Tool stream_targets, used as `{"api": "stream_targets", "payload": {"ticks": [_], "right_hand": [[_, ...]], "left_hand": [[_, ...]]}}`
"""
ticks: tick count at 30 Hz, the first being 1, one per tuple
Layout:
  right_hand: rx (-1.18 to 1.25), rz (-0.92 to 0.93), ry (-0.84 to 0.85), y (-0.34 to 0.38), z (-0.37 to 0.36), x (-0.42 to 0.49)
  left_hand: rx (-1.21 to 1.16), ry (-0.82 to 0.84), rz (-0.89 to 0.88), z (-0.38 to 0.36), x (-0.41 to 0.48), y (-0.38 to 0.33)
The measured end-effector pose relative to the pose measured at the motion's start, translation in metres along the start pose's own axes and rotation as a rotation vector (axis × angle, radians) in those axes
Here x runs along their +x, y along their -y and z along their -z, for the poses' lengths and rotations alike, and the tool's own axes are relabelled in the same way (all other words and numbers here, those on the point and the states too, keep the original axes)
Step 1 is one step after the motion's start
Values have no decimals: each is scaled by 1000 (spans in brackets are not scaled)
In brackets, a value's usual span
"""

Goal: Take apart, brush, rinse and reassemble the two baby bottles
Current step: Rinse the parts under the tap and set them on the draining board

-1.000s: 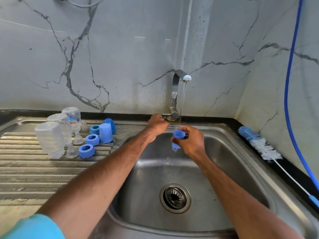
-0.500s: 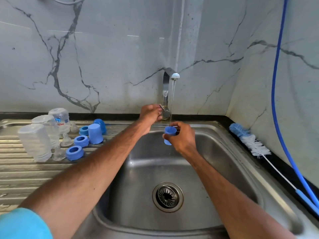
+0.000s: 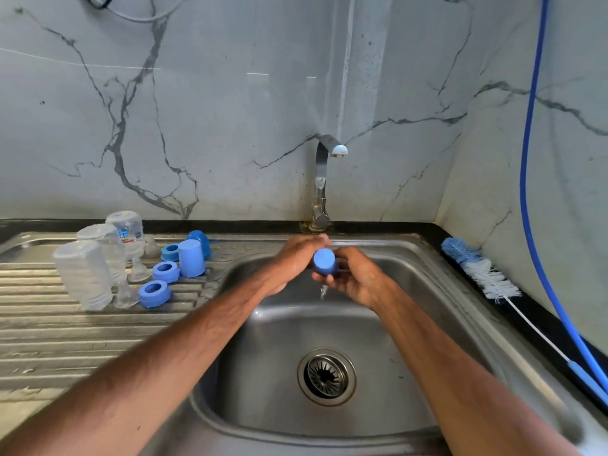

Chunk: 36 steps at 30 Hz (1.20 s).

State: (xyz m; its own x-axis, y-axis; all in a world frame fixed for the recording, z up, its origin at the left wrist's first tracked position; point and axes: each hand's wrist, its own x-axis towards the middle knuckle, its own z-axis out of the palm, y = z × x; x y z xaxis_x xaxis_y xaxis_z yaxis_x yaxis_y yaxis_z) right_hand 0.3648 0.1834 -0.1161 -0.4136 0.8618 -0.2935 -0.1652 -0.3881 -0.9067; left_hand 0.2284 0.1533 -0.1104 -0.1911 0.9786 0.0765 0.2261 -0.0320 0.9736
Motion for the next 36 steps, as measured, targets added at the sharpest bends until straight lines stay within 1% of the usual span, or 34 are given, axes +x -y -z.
{"api": "stream_targets", "payload": {"ticks": [3,5,7,9,12,15,17,19,20,21,23,25,27,30,33,36], "right_hand": [[167,-92,-1,1,4,-4],[175,-108,-32,1,4,-4],[52,-104,-53,-3,4,-4],[-141,-86,-49,-6,5,-6],[-332,-62,18,-6,2,-10],[-399,68,67,-5,-10,-11],[-436,174,137,-8,-20,-15],[-531,249,177,-11,-28,-20],[-584,288,166,-13,-35,-22],[-637,349,119,-13,-40,-24],[-705,532,-18,-12,-54,-29],[-717,650,-78,-14,-68,-34],[-804,652,-29,-25,-81,-38],[-946,644,55,-44,-100,-40],[-974,642,147,-52,-130,-38],[-1029,666,115,-58,-161,-35]], "left_hand": [[-61,135,16,0,-27,8],[-19,178,-14,0,-37,12],[58,132,-20,-1,-43,11],[74,74,-7,-2,-46,9],[157,-79,-6,7,-48,7],[382,-250,-47,24,-53,10],[506,-284,-82,37,-59,12],[586,-267,-151,48,-68,13],[612,-247,-189,56,-74,13],[635,-218,-225,62,-78,14],[692,-180,-278,79,-87,14],[739,-200,-321,98,-92,15],[756,-261,-353,120,-100,15],[743,-397,-368,151,-111,13],[715,-505,-369,175,-115,13],[677,-552,-338,187,-116,12]]}}
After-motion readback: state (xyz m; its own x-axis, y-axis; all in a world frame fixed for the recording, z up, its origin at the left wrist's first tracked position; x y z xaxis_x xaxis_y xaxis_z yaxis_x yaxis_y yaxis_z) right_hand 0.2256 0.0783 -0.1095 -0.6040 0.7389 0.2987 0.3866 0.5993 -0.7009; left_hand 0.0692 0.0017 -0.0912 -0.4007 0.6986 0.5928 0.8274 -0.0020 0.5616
